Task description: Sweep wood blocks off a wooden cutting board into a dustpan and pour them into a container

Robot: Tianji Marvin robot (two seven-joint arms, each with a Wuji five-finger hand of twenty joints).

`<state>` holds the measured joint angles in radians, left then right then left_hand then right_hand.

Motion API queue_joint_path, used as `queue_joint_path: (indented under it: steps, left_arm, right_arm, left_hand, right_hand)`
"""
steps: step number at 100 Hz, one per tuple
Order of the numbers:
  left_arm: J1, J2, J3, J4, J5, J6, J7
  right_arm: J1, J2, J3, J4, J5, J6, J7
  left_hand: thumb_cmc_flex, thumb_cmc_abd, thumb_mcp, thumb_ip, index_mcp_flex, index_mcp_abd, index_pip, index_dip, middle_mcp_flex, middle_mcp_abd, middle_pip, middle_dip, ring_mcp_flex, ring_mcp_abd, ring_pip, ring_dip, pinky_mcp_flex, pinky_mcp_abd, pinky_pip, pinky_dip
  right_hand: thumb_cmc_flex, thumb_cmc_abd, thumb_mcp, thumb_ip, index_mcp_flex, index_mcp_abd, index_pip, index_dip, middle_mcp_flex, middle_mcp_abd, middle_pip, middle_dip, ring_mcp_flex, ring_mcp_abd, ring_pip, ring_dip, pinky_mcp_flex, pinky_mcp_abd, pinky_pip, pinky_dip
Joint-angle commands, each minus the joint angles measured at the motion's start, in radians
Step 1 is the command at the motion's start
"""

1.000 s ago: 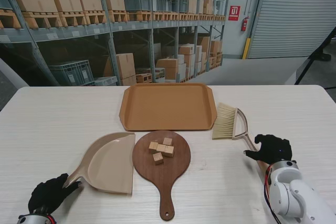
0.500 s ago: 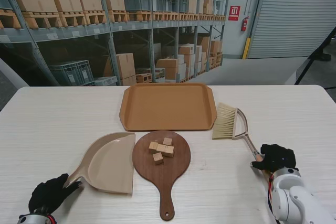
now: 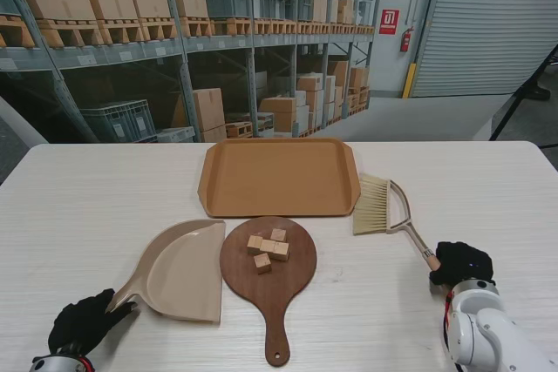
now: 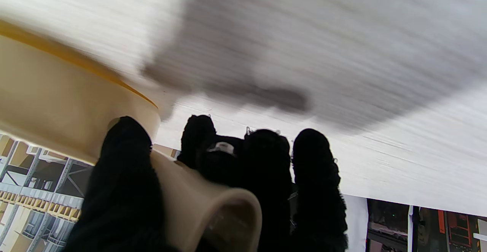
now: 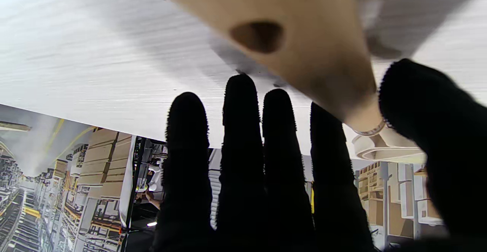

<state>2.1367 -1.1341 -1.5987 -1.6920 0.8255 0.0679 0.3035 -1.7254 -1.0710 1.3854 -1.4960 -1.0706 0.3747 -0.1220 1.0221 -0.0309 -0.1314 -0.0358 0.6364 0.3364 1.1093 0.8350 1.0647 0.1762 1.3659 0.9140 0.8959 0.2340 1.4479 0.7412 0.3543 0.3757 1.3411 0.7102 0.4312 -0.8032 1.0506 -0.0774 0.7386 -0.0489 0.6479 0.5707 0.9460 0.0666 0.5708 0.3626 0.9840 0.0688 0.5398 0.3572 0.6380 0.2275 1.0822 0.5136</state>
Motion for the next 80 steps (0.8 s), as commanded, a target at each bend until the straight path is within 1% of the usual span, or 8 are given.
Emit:
queue_joint_path:
  steps: [1, 10, 21, 51, 65, 69, 75, 80]
  left_arm:
    - [0.003, -0.001, 0.004, -0.005, -0.001, 0.005, -0.021]
    - [0.002, -0.001, 0.006, -0.005, -0.002, 0.006, -0.023]
    - [0.001, 0.0, 0.006, -0.005, -0.002, 0.007, -0.026]
    - [0.0, 0.0, 0.008, -0.004, -0.002, 0.009, -0.029]
    - [-0.001, 0.001, 0.008, -0.004, -0.002, 0.009, -0.031]
    - [-0.002, 0.001, 0.008, -0.003, -0.001, 0.008, -0.03]
    - [-0.003, 0.001, 0.008, -0.002, -0.001, 0.007, -0.028]
    - [-0.004, 0.0, 0.007, -0.001, 0.0, 0.006, -0.026]
  right_arm:
    - [-0.011, -0.004, -0.004, 0.013, 0.003, 0.007, 0.016]
    - [-0.011, -0.004, -0.001, 0.016, 0.004, 0.01, 0.013]
    - [-0.012, -0.006, 0.004, 0.019, 0.008, 0.02, 0.005]
    - [-0.021, -0.01, 0.027, 0.024, 0.013, 0.034, -0.017]
    - [-0.026, -0.011, 0.038, 0.017, 0.019, 0.029, -0.015]
    - [-0.027, -0.013, 0.04, 0.012, 0.027, 0.03, -0.014]
    - [-0.028, -0.017, 0.043, 0.004, 0.048, 0.035, -0.02]
    - [-0.027, -0.021, 0.046, 0.0, 0.063, 0.035, -0.034]
  left_hand:
    - [0.166, 0.154, 0.101, 0.01, 0.033, 0.047, 0.052, -0.001, 0.058, -0.145, 0.083, 0.011, 0.078, -0.185, 0.025, -0.002, -0.014, -0.001, 0.024, 0.02]
    - [0.166, 0.154, 0.101, 0.01, 0.033, 0.046, 0.052, -0.001, 0.058, -0.145, 0.082, 0.011, 0.079, -0.185, 0.025, -0.002, -0.014, 0.0, 0.024, 0.019]
    - [0.165, 0.155, 0.101, 0.01, 0.033, 0.046, 0.052, -0.002, 0.058, -0.145, 0.082, 0.011, 0.078, -0.185, 0.024, -0.002, -0.015, -0.001, 0.024, 0.019]
    - [0.164, 0.155, 0.101, 0.009, 0.033, 0.044, 0.048, -0.004, 0.057, -0.145, 0.079, 0.011, 0.076, -0.184, 0.022, -0.002, -0.016, 0.0, 0.023, 0.019]
    - [0.164, 0.155, 0.101, 0.009, 0.033, 0.043, 0.048, -0.005, 0.057, -0.145, 0.079, 0.011, 0.076, -0.184, 0.022, -0.002, -0.016, -0.001, 0.023, 0.019]
    - [0.165, 0.155, 0.101, 0.01, 0.033, 0.042, 0.047, -0.005, 0.057, -0.145, 0.079, 0.011, 0.076, -0.184, 0.022, -0.002, -0.016, -0.001, 0.023, 0.019]
    - [0.164, 0.155, 0.101, 0.009, 0.033, 0.042, 0.046, -0.006, 0.057, -0.145, 0.079, 0.011, 0.076, -0.184, 0.021, -0.002, -0.016, -0.001, 0.023, 0.019]
    - [0.164, 0.155, 0.101, 0.009, 0.033, 0.042, 0.046, -0.006, 0.057, -0.145, 0.079, 0.011, 0.076, -0.184, 0.021, -0.002, -0.015, -0.002, 0.023, 0.019]
  right_hand:
    - [0.062, -0.067, 0.088, -0.081, 0.054, -0.062, 0.077, -0.059, 0.043, -0.023, 0.023, 0.023, 0.051, -0.02, 0.036, 0.026, 0.026, -0.013, 0.066, -0.03]
    - [0.139, -0.107, 0.103, -0.153, 0.063, -0.103, 0.179, -0.15, 0.097, -0.035, 0.019, 0.029, 0.093, -0.028, 0.049, 0.033, 0.05, -0.021, 0.088, -0.043]
    - [0.204, -0.122, 0.101, -0.18, 0.079, -0.145, 0.294, -0.232, 0.179, -0.043, -0.011, 0.056, 0.145, -0.034, 0.067, 0.041, 0.082, -0.028, 0.113, -0.052]
    - [0.238, -0.109, 0.098, -0.183, 0.173, -0.179, 0.354, -0.259, 0.301, -0.056, -0.027, 0.078, 0.229, -0.03, 0.102, 0.056, 0.137, -0.033, 0.149, -0.054]
    - [0.157, -0.12, 0.085, -0.181, 0.105, -0.144, 0.321, -0.257, 0.222, -0.041, -0.05, 0.089, 0.174, -0.023, 0.056, 0.048, 0.091, -0.022, 0.118, -0.068]
    - [0.097, -0.103, 0.078, -0.159, 0.092, -0.116, 0.226, -0.199, 0.165, -0.033, -0.033, 0.058, 0.145, -0.019, 0.03, 0.051, 0.068, -0.015, 0.1, -0.062]
    - [-0.003, -0.037, 0.059, -0.037, 0.074, -0.055, 0.023, -0.021, 0.071, -0.018, -0.033, 0.04, 0.079, -0.008, -0.001, 0.045, 0.019, 0.0, 0.059, -0.045]
    - [-0.027, -0.033, 0.04, -0.025, 0.043, -0.04, -0.005, 0.004, 0.025, -0.014, -0.03, 0.041, 0.038, -0.007, -0.012, 0.041, -0.019, 0.01, 0.032, -0.048]
